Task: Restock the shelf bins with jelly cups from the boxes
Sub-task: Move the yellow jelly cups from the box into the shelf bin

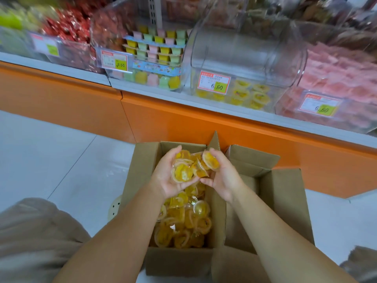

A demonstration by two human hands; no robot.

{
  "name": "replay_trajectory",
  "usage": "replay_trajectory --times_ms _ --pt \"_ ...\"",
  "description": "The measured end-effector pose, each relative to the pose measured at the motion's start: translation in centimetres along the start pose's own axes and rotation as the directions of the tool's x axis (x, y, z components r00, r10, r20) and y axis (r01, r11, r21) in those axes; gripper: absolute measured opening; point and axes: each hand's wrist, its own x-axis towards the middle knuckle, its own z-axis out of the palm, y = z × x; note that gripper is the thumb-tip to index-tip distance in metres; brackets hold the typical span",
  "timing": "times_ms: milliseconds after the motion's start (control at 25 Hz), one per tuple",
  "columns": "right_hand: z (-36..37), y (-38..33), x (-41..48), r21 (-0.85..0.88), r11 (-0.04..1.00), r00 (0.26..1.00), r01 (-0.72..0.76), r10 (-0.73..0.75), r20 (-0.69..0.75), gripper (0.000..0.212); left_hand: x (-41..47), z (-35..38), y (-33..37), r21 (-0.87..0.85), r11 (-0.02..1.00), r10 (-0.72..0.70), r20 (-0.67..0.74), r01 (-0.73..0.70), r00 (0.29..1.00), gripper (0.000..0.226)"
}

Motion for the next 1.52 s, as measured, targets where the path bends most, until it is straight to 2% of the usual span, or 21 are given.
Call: replay_trajectory --times_ms 320,440,640,760,840,920,1040,1120,1200,1360,1440,1520 --pt "1.2 -9.4 -5.7 -0.136 0.988 0.984 0.08 -0.057 0.167 0.023 -5.4 6.0 3.6 0.068 0.996 0.055 0.098 -0.061 0.994 0.04" --pt "2.3 -12.6 -7.4 -0.147 0.977 0.97 0.152 -0.119 0.211 0.021 -7.6 8.5 5.7 0.096 0.991 0.08 0.138 -0.094 0.987 0.049" --pt "3.5 -15.3 -8.2 -0.086 0.952 0.934 0.294 -0.267 0.236 0.013 -10.4 11.1 8.0 0.077 0.985 0.134 0.209 -0.153 0.969 0.047" --pt "3.6 -15.6 -7.8 -0.022 0.944 0.92 0.33 -0.317 0.23 0.026 -10.0 11.3 8.3 0.022 0.986 0.156 0.235 -0.166 0.959 0.049" --pt "3.4 -15.9 -7.5 0.011 0.942 0.919 0.334 -0.328 0.218 0.044 -9.4 11.6 8.5 -0.041 0.985 0.174 0.233 -0.169 0.957 0.04" --pt "3.3 -16.3 -7.2 0.04 0.937 0.916 0.346 -0.347 0.202 0.053 -9.3 12.2 8.6 -0.103 0.98 0.189 0.222 -0.17 0.957 0.031" --pt "3.9 -16.2 -6.5 -0.006 0.899 0.896 0.439 -0.437 0.077 0.063 -8.8 13.3 8.4 -0.158 0.975 0.187 0.206 -0.156 0.961 0.032" --pt "4.6 -15.6 -5.8 -0.194 0.848 0.845 0.493 -0.52 -0.124 0.065 -8.2 13.8 7.8 -0.196 0.97 0.182 0.177 -0.146 0.967 0.036" --pt "5.2 -15.2 -5.5 -0.4 0.756 0.739 0.518 -0.631 -0.236 0.061 -7.7 14.1 7.5 -0.228 0.964 0.181 0.168 -0.141 0.969 0.037" --pt "5.7 -15.5 -5.6 -0.575 0.533 0.589 0.621 -0.801 -0.107 0.037 -7.2 13.9 7.9 -0.277 0.953 0.179 0.179 -0.125 0.967 0.045" --pt "5.6 -15.7 -5.6 -0.609 0.467 0.565 0.641 -0.824 -0.038 0.032 -7.2 13.7 7.9 -0.273 0.954 0.176 0.183 -0.122 0.967 0.047" --pt "5.4 -15.7 -5.5 -0.6 0.471 0.564 0.647 -0.825 -0.039 0.033 -7.4 13.7 7.9 -0.266 0.956 0.175 0.178 -0.124 0.968 0.045"
